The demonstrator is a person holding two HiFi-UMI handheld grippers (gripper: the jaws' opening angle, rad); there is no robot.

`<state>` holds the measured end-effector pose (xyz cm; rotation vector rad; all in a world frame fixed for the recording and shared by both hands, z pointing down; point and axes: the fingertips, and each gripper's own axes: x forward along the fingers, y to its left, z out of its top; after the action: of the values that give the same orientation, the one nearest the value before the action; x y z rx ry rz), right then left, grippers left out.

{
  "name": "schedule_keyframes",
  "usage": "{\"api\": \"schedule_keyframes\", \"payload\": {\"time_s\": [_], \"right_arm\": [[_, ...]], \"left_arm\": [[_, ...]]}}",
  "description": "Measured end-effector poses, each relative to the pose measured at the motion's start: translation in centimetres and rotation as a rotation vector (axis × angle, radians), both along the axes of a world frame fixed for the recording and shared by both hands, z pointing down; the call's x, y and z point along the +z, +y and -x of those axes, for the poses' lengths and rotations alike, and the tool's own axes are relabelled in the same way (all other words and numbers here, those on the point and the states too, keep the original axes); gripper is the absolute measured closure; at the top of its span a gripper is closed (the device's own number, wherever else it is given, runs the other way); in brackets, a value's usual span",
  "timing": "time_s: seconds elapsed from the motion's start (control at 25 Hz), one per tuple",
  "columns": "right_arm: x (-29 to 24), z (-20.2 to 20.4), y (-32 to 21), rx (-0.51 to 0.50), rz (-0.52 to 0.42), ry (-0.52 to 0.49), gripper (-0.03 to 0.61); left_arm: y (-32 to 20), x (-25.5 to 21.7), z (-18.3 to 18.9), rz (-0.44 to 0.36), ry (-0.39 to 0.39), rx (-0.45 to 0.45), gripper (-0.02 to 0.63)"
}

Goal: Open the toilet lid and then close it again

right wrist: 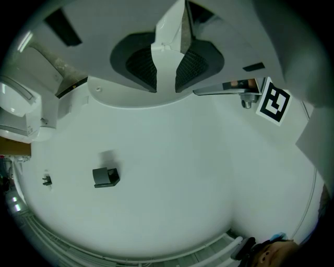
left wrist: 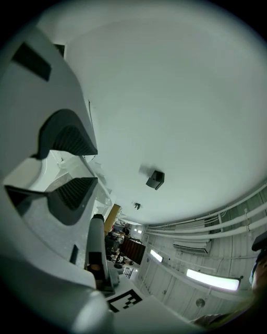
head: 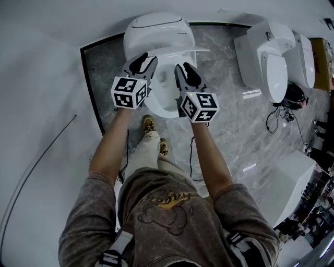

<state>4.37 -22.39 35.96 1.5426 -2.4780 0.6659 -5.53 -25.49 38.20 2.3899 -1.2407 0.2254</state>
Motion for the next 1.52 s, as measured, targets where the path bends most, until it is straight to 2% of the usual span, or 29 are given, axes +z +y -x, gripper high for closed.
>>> {"api": "schedule_keyframes", "payload": {"time_s": [0.28, 0.76, 0.92, 1.04, 1.24, 1.52], "right_arm": [[0.4, -1.2, 4.4, -0.010, -0.043, 0.037, 0.462], [5.9, -2.5, 12.6, -0.043, 0.004, 0.086, 0.462], [8.6, -2.7, 14.3, -0.048, 0.032, 0.089, 0.462], [9.1, -3.4, 15.4, -0.034, 0.000, 0.100, 0.463], [10.2, -3.5, 16.8, -0.031, -0.026, 0.107, 0.463], [15.1, -3.7, 19.2, -0.026, 0.048, 0.129, 0.465]], "left_arm": [[5.5, 2.0, -1.3, 0.017, 0.019, 0.011, 0.476], [14.6, 6.9, -3.2, 0.033, 0.014, 0.059, 0.469], [16.1, 8.1, -3.5, 0.004, 0.006, 0.032, 0.468], [17.1, 9.1, -3.9, -0.006, -0.001, 0.035, 0.466], [19.2, 11.5, -4.2, 0.023, 0.013, 0.069, 0.466], [22.1, 15.6, -4.6, 0.086, 0.039, 0.036, 0.466]]}}
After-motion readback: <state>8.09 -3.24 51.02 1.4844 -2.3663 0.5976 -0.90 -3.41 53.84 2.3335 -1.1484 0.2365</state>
